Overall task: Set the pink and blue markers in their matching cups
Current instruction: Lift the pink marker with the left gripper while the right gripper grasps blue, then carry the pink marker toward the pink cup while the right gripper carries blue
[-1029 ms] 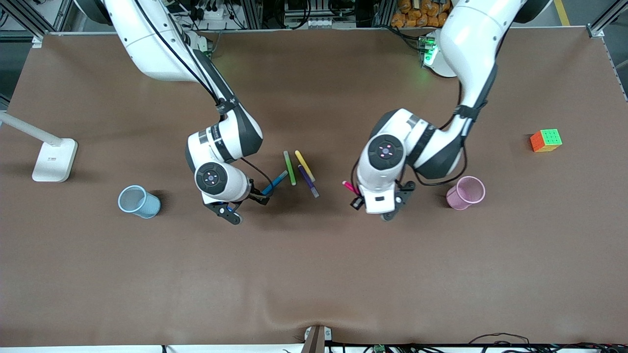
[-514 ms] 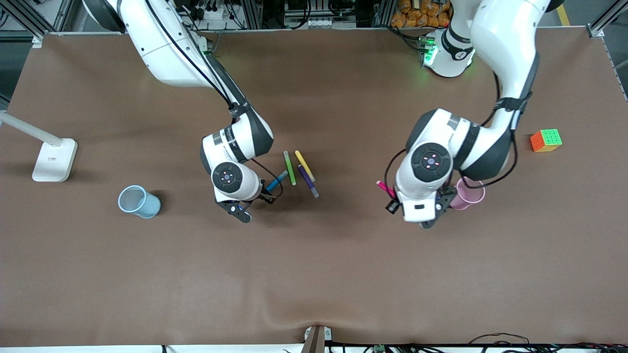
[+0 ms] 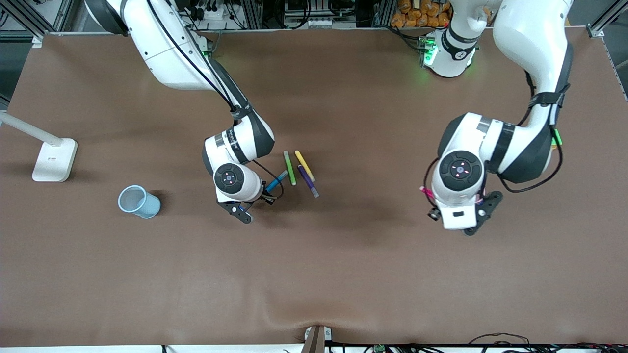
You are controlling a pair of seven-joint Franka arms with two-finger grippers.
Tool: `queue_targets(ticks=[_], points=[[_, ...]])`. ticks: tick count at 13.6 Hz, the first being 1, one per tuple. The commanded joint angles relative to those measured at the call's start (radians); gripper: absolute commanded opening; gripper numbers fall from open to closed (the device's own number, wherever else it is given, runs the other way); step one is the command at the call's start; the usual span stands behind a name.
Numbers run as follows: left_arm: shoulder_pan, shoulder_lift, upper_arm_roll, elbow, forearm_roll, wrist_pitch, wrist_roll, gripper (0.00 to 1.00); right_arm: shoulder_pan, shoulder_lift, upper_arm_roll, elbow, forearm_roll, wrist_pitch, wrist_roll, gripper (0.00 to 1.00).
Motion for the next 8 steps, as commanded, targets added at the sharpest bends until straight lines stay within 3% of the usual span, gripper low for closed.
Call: queue_targets(ticks=[1,5,8], points=[[0.032,-0.043,-0.006,-0.071,0.084,-0.008,0.009,0.00,0.009,0.013,-0.007,0.009,0.010,0.013,0.017,0.38],[0.080,-0.057,-0.006,-0.126,0.196,-0.007,0.001,0.00,0.009,0.016,-0.007,0.008,0.010,0.019,0.017,0.36],[0.095,-0.096,-0.006,-0.193,0.243,0.001,-0.015,0.00,0.009,0.028,-0.007,0.008,0.010,0.039,0.015,0.28]])
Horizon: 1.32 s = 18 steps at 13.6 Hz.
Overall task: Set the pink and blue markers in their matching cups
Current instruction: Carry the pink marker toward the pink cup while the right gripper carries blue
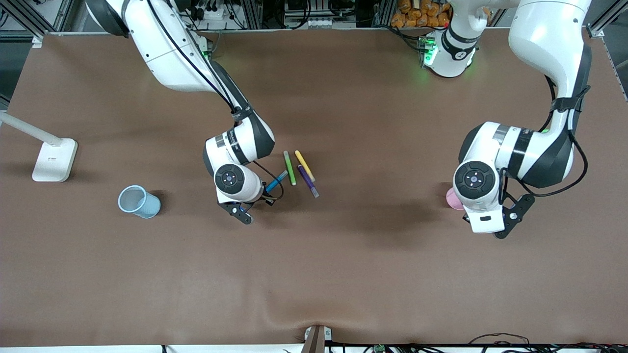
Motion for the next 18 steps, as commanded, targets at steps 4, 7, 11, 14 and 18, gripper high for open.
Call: queue_targets(ticks=[4,7,11,14,18], points=[[0.012,-0.114,-0.006,-0.173,0.102,0.015,-0.108,0.00,-0.010,-0.008,-0.007,0.020,0.008,-0.018,-0.010,0.00],[0.008,-0.111,-0.016,-0.222,0.188,0.017,-0.222,0.00,-0.060,-0.048,-0.017,0.131,0.005,-0.257,-0.072,0.00],[-0.012,-0.091,-0.019,-0.263,0.287,0.015,-0.377,0.00,-0.138,-0.123,-0.024,0.239,-0.056,-0.458,-0.180,0.00],[-0.040,-0.067,-0.019,-0.288,0.359,0.014,-0.519,0.00,-0.177,-0.209,-0.030,0.235,-0.147,-0.472,-0.292,0.00],[-0.061,-0.027,-0.019,-0.299,0.417,0.001,-0.630,0.00,-0.247,-0.295,-0.031,0.229,-0.287,-0.426,-0.432,0.00]])
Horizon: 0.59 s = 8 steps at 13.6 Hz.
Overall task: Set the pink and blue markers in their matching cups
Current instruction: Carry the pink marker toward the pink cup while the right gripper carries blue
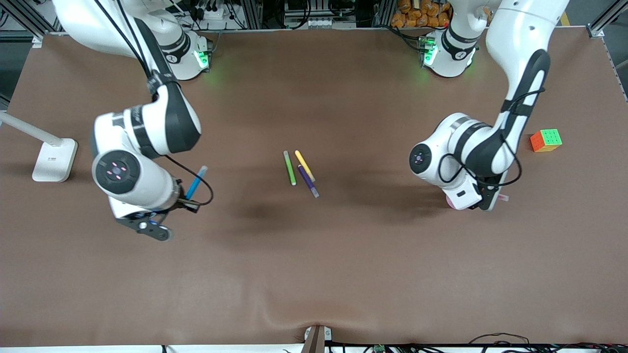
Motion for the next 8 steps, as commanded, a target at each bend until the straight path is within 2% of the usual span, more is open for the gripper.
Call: queue_targets(ticks=[1,3,4,5,6,7,8], points=[[-0.005,-0.001,0.000,-0.012,0.034,-0.010,-0.038,0.00,-0.073,-0.074,0.013,-0.025,-0.033,0.022,-0.171,0.00],[-0.007,-0.001,0.000,-0.012,0.034,-0.012,-0.038,0.00,-0.135,-0.119,0.013,-0.057,-0.032,0.034,-0.254,0.00],[-0.007,-0.001,0.000,-0.012,0.034,-0.020,-0.038,0.07,-0.144,-0.170,0.013,-0.123,-0.032,0.076,-0.269,0.00],[-0.007,-0.001,0.000,-0.012,0.034,-0.024,-0.037,0.11,-0.153,-0.236,0.011,-0.233,-0.036,0.162,-0.305,0.00],[-0.008,-0.001,0.000,-0.011,0.032,-0.024,-0.034,0.21,-0.175,-0.295,0.011,-0.348,-0.038,0.266,-0.364,0.00],[-0.008,-0.001,0.000,-0.010,0.032,-0.024,-0.034,0.30,-0.213,-0.335,0.011,-0.440,-0.036,0.355,-0.412,0.00],[-0.008,-0.001,-0.001,-0.010,0.032,-0.024,-0.032,0.35,-0.228,-0.352,0.011,-0.496,-0.036,0.414,-0.441,0.00]])
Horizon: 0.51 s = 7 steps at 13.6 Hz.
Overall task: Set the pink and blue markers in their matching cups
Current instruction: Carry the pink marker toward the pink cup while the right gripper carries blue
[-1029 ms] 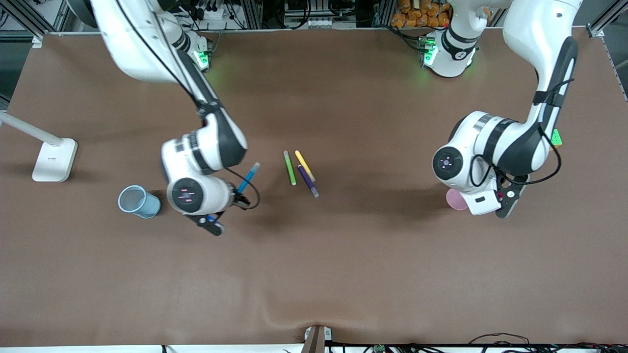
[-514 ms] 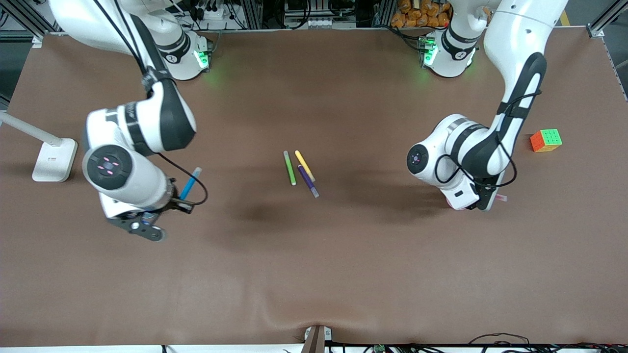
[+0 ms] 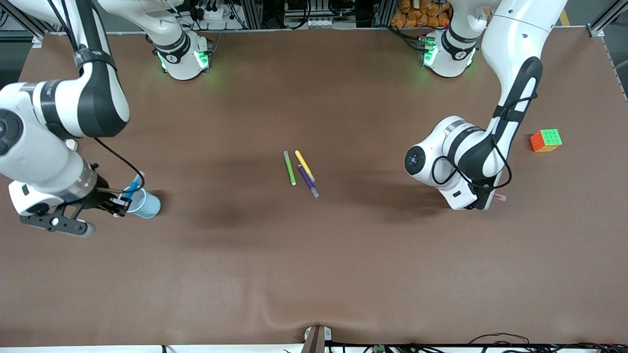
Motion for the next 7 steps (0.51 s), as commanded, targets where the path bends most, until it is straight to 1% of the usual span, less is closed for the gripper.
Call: queue_targets(ticks=[1,4,7], points=[[-0.006,-0.014,0.000,-0.008,0.019,-0.014,-0.010,0.40,-0.055,-0.130,0.018,-0.263,-0.020,0.185,-0.082,0.00],[-0.006,-0.016,-0.001,-0.008,0.019,-0.014,-0.007,0.43,-0.070,-0.133,0.017,-0.353,-0.038,0.323,-0.100,0.00],[-0.006,-0.025,-0.003,-0.005,0.016,-0.025,0.006,0.43,-0.099,-0.121,0.015,-0.449,-0.064,0.522,-0.134,0.00]])
